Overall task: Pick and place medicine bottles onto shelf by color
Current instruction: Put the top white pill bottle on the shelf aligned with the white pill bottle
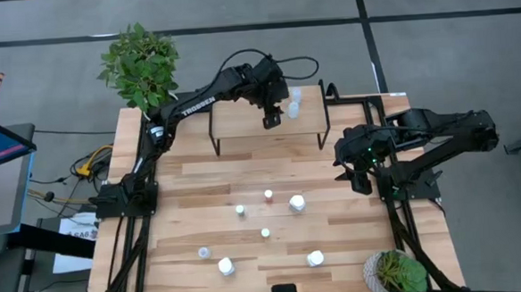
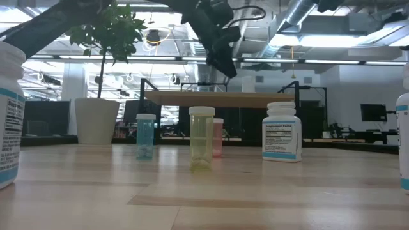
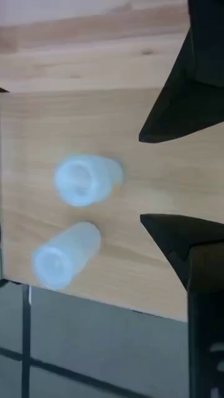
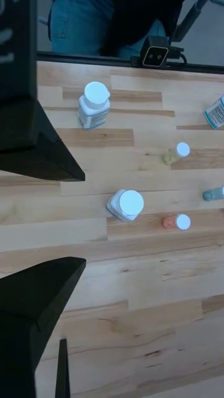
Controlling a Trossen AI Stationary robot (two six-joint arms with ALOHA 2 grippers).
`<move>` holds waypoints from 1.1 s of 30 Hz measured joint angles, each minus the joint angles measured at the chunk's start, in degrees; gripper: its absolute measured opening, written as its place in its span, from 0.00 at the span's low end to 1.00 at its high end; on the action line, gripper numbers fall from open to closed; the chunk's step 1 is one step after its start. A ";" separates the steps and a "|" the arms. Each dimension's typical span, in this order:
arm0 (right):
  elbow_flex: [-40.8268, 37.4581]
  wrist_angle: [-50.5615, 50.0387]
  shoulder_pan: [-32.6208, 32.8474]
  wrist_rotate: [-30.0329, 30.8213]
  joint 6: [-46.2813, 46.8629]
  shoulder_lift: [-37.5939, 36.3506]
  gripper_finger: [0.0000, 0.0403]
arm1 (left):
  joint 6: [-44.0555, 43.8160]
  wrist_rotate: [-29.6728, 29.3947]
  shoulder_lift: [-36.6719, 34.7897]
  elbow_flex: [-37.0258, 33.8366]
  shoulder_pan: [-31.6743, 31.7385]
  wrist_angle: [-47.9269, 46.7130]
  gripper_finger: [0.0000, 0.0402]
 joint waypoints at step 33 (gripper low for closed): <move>0.00 0.17 0.00 0.00 -0.01 0.00 0.58 | -1.05 -0.97 0.41 -4.86 -1.39 12.12 0.27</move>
